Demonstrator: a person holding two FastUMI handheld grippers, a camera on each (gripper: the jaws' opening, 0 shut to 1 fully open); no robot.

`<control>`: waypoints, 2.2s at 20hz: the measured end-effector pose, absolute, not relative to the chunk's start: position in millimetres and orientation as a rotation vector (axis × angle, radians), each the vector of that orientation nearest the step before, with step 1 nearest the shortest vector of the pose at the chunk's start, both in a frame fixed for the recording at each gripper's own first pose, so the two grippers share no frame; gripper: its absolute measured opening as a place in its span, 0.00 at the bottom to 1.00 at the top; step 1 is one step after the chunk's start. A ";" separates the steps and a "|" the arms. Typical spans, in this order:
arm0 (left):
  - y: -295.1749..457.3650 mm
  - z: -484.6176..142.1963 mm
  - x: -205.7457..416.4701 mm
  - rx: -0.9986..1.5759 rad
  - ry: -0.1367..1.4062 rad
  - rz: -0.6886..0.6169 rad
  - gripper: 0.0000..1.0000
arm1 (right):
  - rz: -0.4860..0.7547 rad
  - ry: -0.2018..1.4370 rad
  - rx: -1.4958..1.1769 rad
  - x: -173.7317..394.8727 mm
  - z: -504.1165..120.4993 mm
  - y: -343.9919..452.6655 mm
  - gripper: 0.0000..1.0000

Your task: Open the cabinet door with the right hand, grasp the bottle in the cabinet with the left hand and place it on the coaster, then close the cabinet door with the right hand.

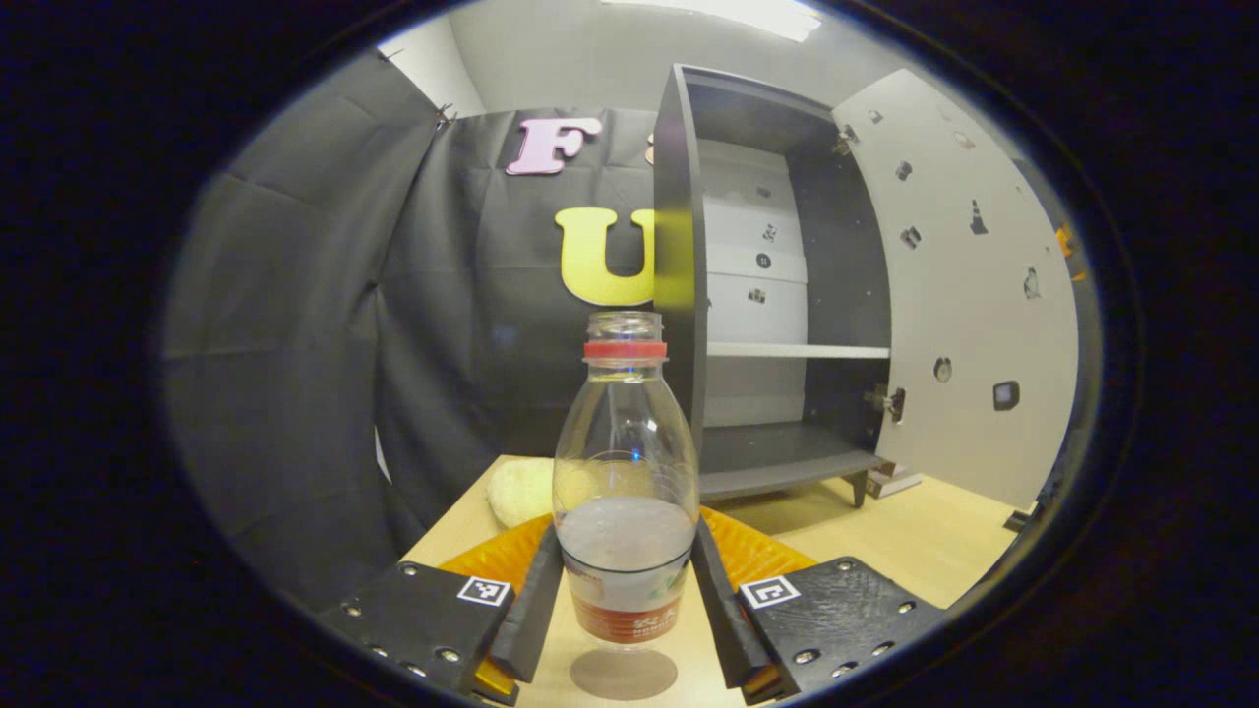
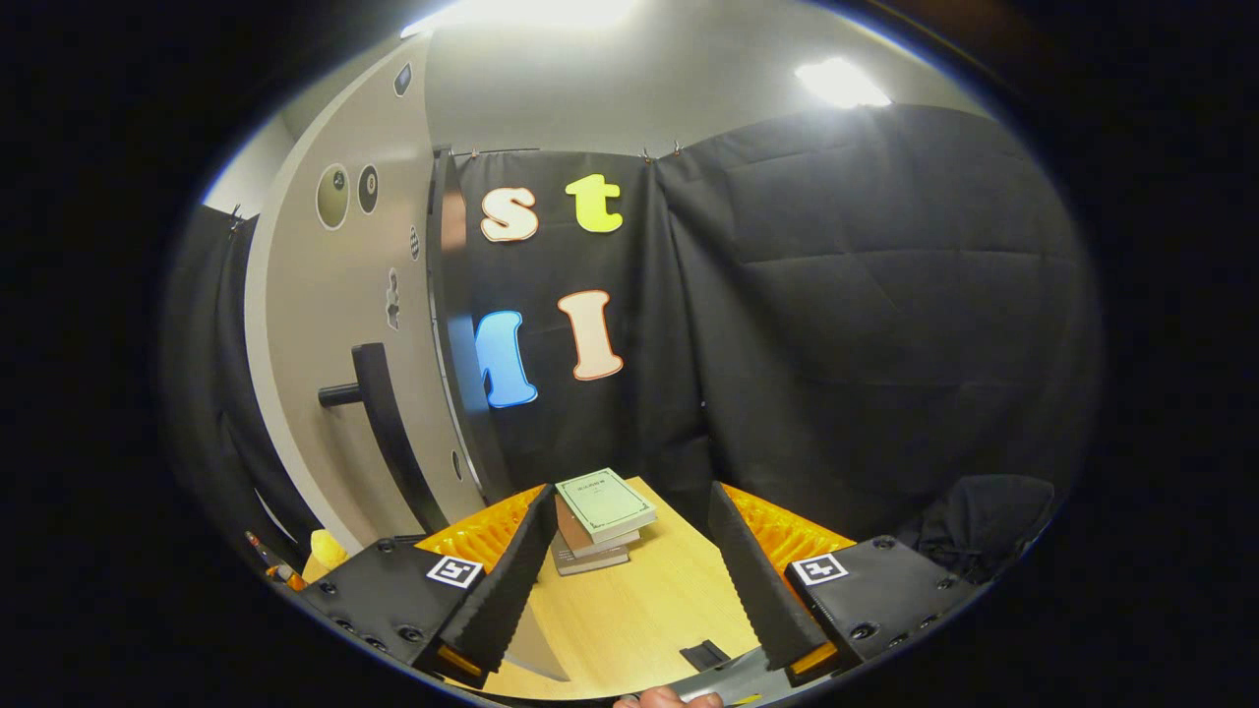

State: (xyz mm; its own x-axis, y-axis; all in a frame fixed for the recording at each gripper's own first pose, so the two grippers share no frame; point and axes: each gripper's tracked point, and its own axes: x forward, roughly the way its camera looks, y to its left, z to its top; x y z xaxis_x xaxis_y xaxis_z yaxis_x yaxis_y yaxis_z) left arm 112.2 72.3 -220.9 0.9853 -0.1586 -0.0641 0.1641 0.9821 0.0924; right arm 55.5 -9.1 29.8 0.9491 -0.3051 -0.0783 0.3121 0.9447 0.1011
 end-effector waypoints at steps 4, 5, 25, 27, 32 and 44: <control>82.8 -269.8 106.3 0.126 0.099 -0.127 0.69 | -0.296 0.081 0.136 57.0 24.0 -4.3 0.98; 85.9 -281.2 106.1 0.123 0.114 -0.120 0.69 | -0.293 0.096 0.141 56.6 22.1 -4.8 0.98; 82.4 -327.2 101.7 0.133 0.136 -0.101 0.73 | -0.410 0.045 0.245 58.9 18.8 -37.8 0.98; 82.8 -327.3 101.5 0.153 0.146 -0.086 0.75 | -0.405 0.045 0.227 62.5 17.8 -36.3 0.98; 81.3 -324.2 104.3 0.130 0.156 -0.080 0.83 | -0.405 0.064 0.196 66.5 7.4 -37.4 0.98; 89.1 -292.7 100.5 0.085 0.113 -0.043 0.86 | -0.392 0.124 0.138 71.7 -19.2 -32.0 0.98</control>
